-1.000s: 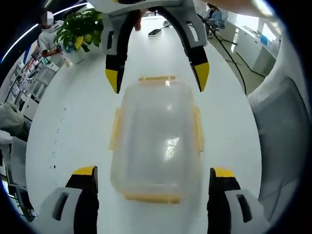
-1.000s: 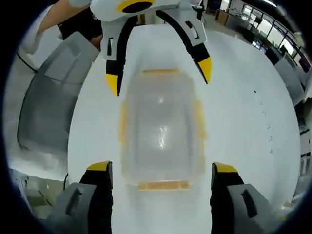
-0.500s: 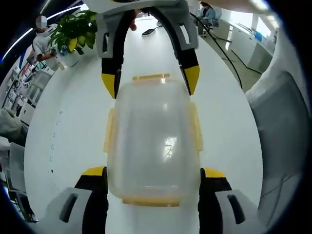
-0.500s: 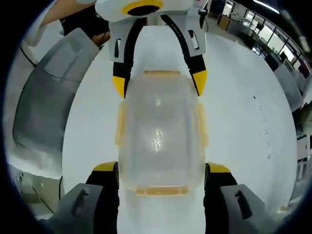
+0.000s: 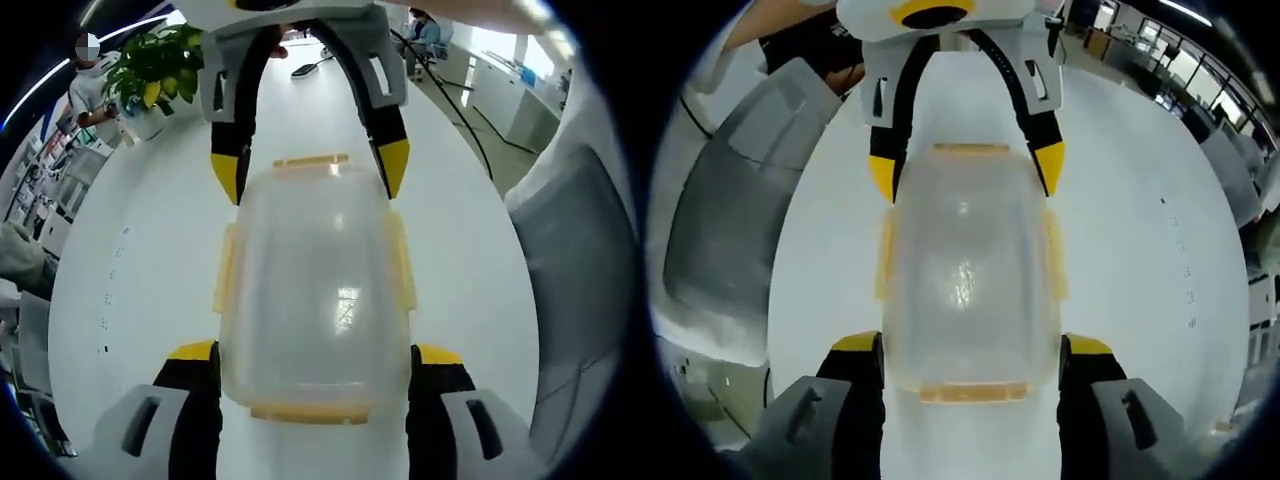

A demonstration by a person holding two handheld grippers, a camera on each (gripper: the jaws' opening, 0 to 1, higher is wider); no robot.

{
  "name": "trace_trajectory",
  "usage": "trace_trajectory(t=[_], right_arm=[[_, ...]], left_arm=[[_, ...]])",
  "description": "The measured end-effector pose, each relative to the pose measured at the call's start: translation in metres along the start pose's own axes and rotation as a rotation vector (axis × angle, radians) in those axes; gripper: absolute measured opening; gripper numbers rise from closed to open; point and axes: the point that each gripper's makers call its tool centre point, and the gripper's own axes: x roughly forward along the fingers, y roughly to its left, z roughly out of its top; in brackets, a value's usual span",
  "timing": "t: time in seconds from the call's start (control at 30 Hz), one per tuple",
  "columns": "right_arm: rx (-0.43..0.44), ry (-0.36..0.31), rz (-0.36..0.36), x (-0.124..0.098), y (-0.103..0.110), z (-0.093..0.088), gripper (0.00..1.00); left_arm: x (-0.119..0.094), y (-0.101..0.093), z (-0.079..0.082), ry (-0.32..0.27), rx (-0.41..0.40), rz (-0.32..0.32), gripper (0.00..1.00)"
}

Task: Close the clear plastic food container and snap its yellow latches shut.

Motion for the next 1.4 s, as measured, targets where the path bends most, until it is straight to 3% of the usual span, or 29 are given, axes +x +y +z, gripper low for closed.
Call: trace_trajectory(t=[0.23, 1.07, 1.4], right_arm=[[-0.003, 0.010, -0.003, 0.007, 0.006, 0.018, 0.67], [0.023, -0.008, -0.013, 0.034, 0.024, 0.083, 0.67], [0.015, 0.006, -0.012, 0.037, 0.027, 0.090, 0.67]], left_arm=[[-0.010, -0.006, -0.015, -0.029, -0.014, 0.006, 0.72], [-0.044, -0.021, -0.077, -0.030, -0.003, -0.002, 0.72], [-0.048, -0.024, -0.083, -0.042, -0.009, -0.001, 0.72]])
